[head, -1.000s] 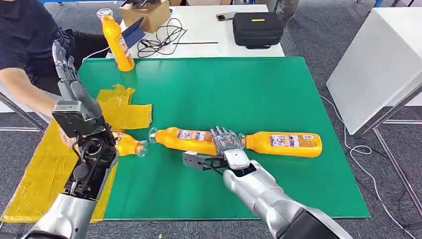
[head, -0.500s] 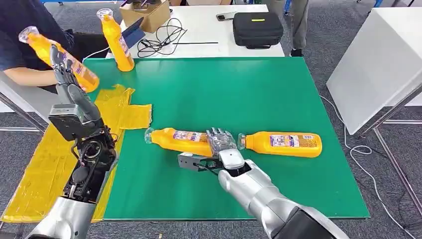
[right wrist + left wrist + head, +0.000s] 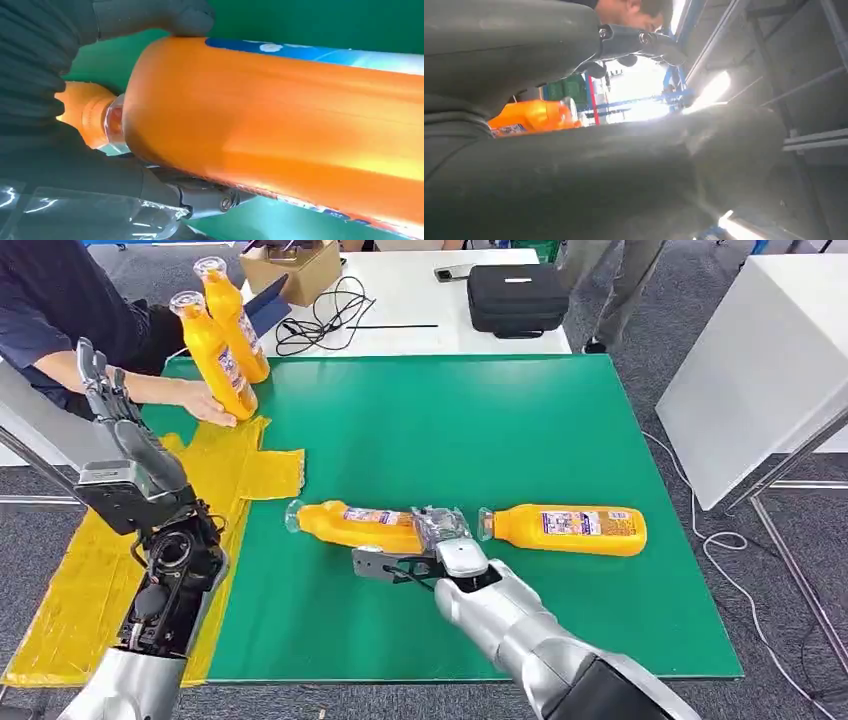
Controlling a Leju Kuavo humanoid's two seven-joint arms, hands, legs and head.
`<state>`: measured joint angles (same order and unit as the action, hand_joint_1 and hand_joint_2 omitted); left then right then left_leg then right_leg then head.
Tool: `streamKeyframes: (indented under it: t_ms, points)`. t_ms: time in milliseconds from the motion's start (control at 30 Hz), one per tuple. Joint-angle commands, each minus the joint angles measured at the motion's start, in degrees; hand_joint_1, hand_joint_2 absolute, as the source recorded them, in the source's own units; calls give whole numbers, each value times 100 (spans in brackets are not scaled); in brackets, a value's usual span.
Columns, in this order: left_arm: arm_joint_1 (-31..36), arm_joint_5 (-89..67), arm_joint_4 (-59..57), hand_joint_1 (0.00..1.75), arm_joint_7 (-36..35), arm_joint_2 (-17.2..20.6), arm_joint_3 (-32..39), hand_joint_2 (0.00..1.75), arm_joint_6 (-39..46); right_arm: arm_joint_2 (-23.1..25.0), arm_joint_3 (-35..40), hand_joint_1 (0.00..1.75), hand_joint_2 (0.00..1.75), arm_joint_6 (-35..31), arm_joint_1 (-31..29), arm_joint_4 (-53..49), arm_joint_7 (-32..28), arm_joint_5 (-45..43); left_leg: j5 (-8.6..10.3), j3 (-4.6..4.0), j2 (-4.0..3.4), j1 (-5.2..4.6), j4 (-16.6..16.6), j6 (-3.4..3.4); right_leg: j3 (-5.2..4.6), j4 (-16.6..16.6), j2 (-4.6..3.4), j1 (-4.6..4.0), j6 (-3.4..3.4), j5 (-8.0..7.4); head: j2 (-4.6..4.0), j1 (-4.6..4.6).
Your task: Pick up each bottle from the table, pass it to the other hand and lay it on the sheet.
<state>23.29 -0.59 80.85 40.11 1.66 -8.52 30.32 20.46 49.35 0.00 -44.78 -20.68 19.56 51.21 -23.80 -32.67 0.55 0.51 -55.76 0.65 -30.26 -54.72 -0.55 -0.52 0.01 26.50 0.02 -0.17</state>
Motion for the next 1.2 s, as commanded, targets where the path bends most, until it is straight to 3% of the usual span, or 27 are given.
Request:
streamKeyframes:
  t_ms: [33, 367, 500, 767, 833, 867, 967, 1067, 1100, 1200]
  points:
    - [-47, 56, 157, 0, -11, 113, 220, 0, -18, -46, 607, 175, 175, 61, -227, 320, -10, -307, -11, 19, -7, 3, -2, 1, 21, 5, 3, -3, 14, 7, 0, 2]
    - [-113, 132, 195, 0, -11, 69, 287, 0, -105, -46, 701, 175, 175, -74, -228, 346, -43, -586, -8, 17, -2, 1, 1, 1, 20, 6, 7, -1, 12, 6, 0, 2]
    - [-79, 332, 67, 0, -217, 54, 324, 0, -410, -55, 300, 175, 175, -297, -353, 365, -242, -990, -2, 6, 5, -2, 1, 1, 8, 2, 11, 2, 8, 4, 0, 2]
    - [-71, 371, 35, 0, -258, 51, 342, 0, -476, -46, 230, 175, 175, -291, -368, 371, -289, -1038, -3, 6, 4, -4, 1, 1, 6, -1, 9, 4, 8, 5, 0, 0]
    - [-137, 673, -25, 0, -568, 88, 422, 0, -964, -129, -263, 175, 175, -594, -453, 200, -566, -1345, -3, 6, 1, -3, 0, 1, 6, 1, 7, 3, 9, 4, 0, 2]
    - [-160, 773, -69, 0, -634, 81, 495, 175, -1114, -195, -432, 175, 175, -595, -498, 98, -660, -1431, -8, 13, 0, -1, -2, 1, 16, 1, 9, 1, 12, 8, 0, 2]
    - [-371, 1384, -120, 0, -1022, 80, 742, 175, -1813, -480, -1229, 175, 175, -896, -440, -695, -1033, -1721, 0, 0, 0, -6, 0, 2, -2, -2, 5, 6, 9, 2, 0, 2]
    - [-842, 1696, 139, 0, -1198, 44, 959, 175, -2255, -783, -1845, 175, 175, -759, 69, -2095, -1104, -1658, -6, 11, -9, -4, 1, 3, 11, 4, -1, 4, 13, 3, 0, 2]
    - [-1083, 1753, 286, 0, -1215, 31, 1035, 0, -2374, -894, -2026, 175, 175, -669, 385, -2736, -1071, -1526, -3, 6, -9, -4, 5, 2, 5, 7, -4, 4, 9, 0, 0, 2]
    - [-1546, 1801, 561, 0, -1137, 22, 1129, 0, -2515, -1098, -2163, 175, 175, -563, 901, -3510, -1081, -1421, -11, 29, -7, -2, 16, 3, 32, 23, 1, 2, 13, 6, 0, 2]
